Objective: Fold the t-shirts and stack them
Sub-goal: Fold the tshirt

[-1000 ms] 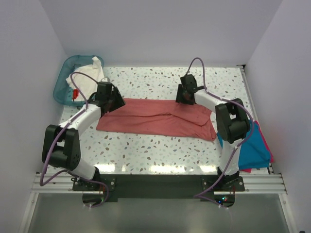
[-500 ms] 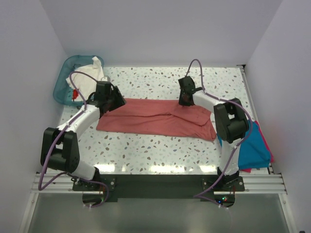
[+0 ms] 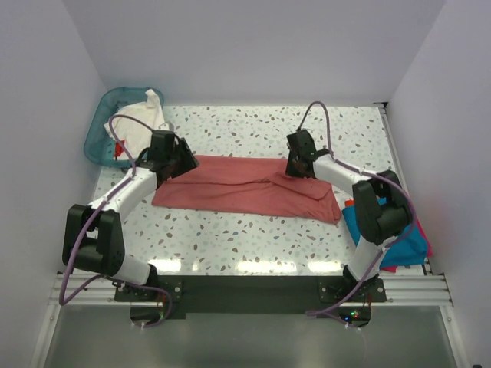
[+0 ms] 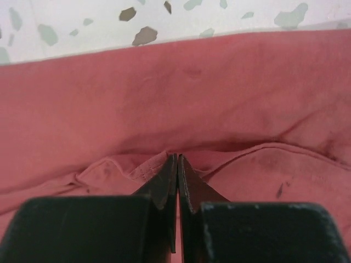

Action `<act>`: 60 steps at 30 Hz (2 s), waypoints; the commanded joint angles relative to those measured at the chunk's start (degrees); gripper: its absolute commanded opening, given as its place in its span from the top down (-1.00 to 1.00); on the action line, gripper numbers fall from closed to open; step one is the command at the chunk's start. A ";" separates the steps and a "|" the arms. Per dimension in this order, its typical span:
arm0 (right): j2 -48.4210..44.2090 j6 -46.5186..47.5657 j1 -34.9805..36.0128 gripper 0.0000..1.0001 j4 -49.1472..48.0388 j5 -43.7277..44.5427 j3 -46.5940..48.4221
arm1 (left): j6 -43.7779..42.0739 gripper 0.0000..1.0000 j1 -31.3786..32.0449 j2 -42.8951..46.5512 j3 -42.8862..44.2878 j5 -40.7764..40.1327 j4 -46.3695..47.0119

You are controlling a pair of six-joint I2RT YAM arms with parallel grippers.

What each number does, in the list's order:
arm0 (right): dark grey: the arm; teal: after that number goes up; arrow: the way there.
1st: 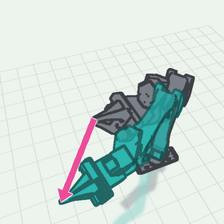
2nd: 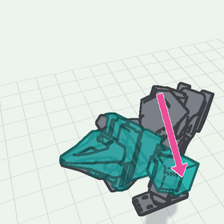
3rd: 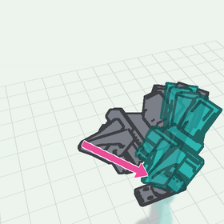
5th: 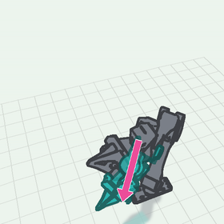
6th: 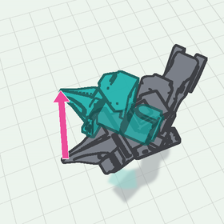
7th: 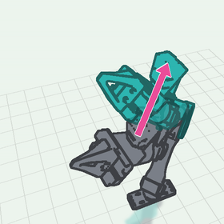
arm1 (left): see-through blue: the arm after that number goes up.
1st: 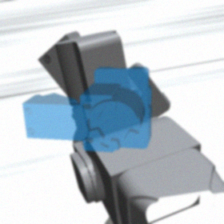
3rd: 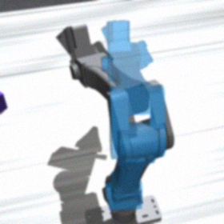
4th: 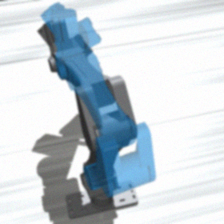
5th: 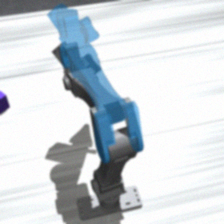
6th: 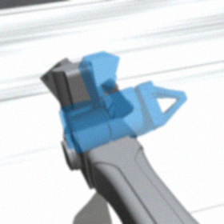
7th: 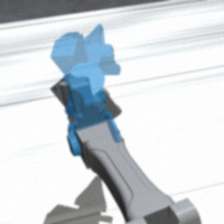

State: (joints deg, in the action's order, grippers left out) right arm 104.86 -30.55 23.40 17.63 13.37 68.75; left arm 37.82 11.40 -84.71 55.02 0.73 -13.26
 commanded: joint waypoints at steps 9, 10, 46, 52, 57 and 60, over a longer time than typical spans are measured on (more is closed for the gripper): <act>-16.26 -8.12 12.54 1.00 -7.34 6.04 -17.23 | -1.26 -0.11 0.03 1.74 -1.76 1.64 0.77; -16.87 -8.74 14.81 1.00 -8.21 7.10 -18.73 | -1.26 -0.11 0.03 1.65 -1.94 1.81 0.86; -31.38 -14.45 13.08 0.46 -0.30 11.34 -34.12 | 4.36 -0.04 0.55 -4.85 -3.87 -3.01 0.86; -32.08 -14.81 12.99 0.48 -0.49 8.17 -35.53 | 4.54 -0.04 0.55 -5.03 -4.75 -3.81 0.51; -31.21 -12.79 8.79 0.46 -0.66 5.02 -33.60 | 4.71 0.03 0.55 -4.42 -6.06 -5.12 -0.63; -29.10 -11.47 6.58 0.46 -0.49 4.39 -31.58 | 5.94 0.11 0.55 -3.63 -8.96 -5.48 -0.02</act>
State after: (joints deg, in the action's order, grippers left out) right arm 74.39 -43.20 31.86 19.29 19.40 34.13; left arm 41.76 11.70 -90.30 48.36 -3.09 -13.39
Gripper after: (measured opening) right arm 0.270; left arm 0.460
